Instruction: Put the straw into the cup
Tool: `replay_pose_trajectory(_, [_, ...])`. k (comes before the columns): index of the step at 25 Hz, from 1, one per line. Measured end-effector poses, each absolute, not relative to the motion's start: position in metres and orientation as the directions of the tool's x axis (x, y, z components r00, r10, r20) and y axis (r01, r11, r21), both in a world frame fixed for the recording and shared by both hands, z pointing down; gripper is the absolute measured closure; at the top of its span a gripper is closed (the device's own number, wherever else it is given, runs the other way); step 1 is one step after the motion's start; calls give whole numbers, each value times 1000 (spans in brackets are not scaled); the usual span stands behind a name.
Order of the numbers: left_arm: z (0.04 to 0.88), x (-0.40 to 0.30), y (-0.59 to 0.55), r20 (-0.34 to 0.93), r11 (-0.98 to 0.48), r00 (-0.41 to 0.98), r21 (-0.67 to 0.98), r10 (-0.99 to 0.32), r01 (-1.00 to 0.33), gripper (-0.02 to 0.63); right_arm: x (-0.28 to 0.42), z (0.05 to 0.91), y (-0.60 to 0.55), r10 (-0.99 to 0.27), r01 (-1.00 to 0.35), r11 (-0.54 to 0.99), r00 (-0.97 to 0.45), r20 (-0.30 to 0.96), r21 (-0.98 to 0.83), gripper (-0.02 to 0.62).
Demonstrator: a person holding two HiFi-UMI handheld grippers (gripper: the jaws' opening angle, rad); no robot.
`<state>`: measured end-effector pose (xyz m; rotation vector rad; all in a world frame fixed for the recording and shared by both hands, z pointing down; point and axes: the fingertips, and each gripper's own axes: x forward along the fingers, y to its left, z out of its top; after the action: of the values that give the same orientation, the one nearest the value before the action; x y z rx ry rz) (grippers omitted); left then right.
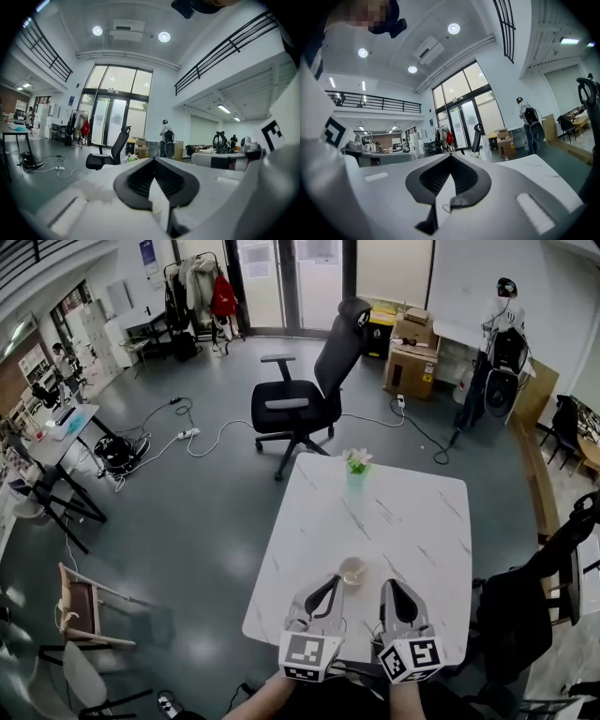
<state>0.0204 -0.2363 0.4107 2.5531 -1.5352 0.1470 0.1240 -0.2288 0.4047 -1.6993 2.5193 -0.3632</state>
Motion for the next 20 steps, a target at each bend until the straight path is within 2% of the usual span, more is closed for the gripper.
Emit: replay_pose_trajectory(20, [410,28,-234,161,-459,464,68,-871,-886,604,132,406,-228,-924,-906,347,-374,77,-241,595])
